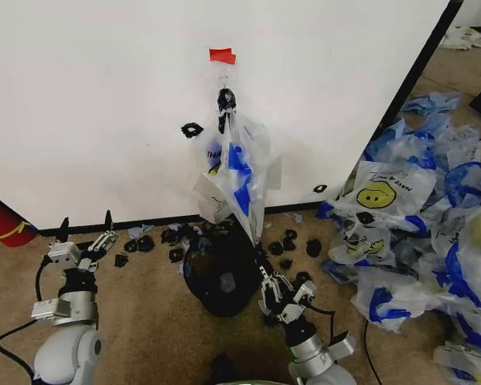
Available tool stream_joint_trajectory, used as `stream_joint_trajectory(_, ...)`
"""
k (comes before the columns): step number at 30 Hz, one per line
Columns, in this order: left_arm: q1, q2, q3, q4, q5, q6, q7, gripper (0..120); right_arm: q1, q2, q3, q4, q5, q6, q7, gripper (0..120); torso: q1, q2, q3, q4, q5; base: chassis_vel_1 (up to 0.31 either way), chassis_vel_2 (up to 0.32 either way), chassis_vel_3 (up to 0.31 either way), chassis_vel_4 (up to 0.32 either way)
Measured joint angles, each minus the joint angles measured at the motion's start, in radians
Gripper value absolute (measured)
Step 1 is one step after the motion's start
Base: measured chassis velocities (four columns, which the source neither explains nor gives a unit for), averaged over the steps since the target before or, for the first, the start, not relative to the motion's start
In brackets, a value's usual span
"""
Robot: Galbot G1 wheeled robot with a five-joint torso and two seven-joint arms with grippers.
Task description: Pick up the garbage bag from the wall and place it over the trash bin.
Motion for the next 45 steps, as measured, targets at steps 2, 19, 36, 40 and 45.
stream_joint_trajectory(2, 0.000, 0.000, 0.000, 0.000, 0.000, 0.000, 0.000, 100, -0.003, 0.000, 0.002, 0.000, -0.002, 0.002, -0.001, 0, 0.000, 0.000, 0.000, 0.0000, 0.0000, 0.000, 0.000, 0.000, 0.000)
stream_joint_trajectory(19, -0.008, -0.002, 0.004, 0.007, 0.000, -0.002, 0.000, 100, -0.070, 0.002, 0.042, -0.011, -0.018, 0.038, -0.043, 0, 0.000, 0.000, 0.000, 0.0000, 0.0000, 0.000, 0.000, 0.000, 0.000)
stream_joint_trajectory(36, -0.014, -0.008, 0.010, 0.014, 0.001, -0.006, 0.001, 100, -0.128, 0.009, 0.055, -0.024, -0.046, 0.068, -0.071, 0, 0.000, 0.000, 0.000, 0.0000, 0.0000, 0.000, 0.000, 0.000, 0.000)
stream_joint_trajectory(40, -0.016, -0.010, 0.010, 0.016, 0.002, -0.007, 0.001, 100, -0.139, 0.009, 0.060, -0.028, -0.048, 0.075, -0.078, 0, 0.000, 0.000, 0.000, 0.0000, 0.0000, 0.000, 0.000, 0.000, 0.000)
stream_joint_trajectory(45, -0.018, -0.014, 0.011, 0.022, 0.005, -0.010, 0.001, 100, -0.146, 0.008, 0.061, -0.034, -0.049, 0.082, -0.083, 0, 0.000, 0.000, 0.000, 0.0000, 0.0000, 0.000, 0.000, 0.000, 0.000)
